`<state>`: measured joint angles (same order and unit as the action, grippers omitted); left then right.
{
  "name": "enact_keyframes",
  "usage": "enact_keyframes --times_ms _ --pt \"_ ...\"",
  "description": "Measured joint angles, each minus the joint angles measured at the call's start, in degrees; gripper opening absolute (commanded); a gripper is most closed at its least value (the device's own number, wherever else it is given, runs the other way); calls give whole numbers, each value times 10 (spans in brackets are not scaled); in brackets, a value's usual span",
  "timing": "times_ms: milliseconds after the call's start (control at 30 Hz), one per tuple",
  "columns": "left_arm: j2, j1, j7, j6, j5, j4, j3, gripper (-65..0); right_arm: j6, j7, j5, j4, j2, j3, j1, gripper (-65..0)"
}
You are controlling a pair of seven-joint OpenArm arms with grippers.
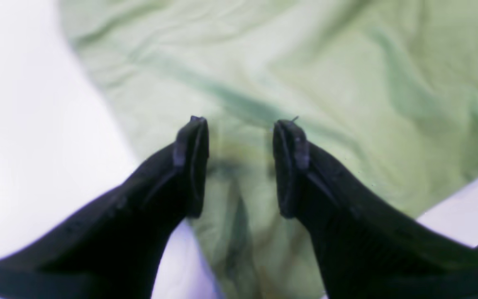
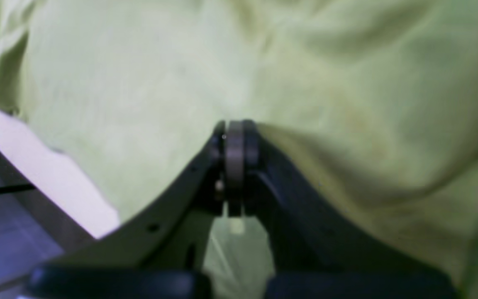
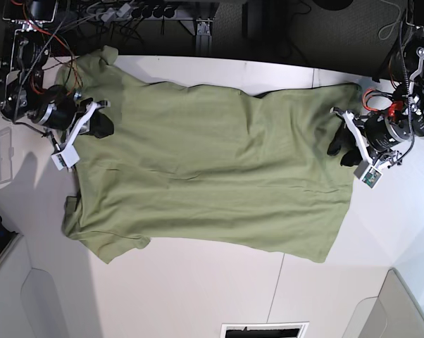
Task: Layout the t-shirt on the table in an organized manner, then fold the t-shirt properly
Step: 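Pull the held corners apart with both grippers to spread the shirt, then grasp the shirt's side edge at both ends with both grippers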
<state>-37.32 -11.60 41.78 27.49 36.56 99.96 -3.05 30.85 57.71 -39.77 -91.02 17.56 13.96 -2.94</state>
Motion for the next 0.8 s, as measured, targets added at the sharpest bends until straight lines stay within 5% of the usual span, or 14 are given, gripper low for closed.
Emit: enact_keyframes --times_ms 267,533,800 --pt "2 -37 -4 0 1 -38 -8 -366 5 -45 64 0 8 0 -29 -650" --pt "2 -69 -14 0 5 -37 -84 -366 4 -45 34 -10 28 9 -31 -650" --pt "2 -116 3 48 70 -36 -167 -366 4 -5 -7 -103 31 153 -31 -650"
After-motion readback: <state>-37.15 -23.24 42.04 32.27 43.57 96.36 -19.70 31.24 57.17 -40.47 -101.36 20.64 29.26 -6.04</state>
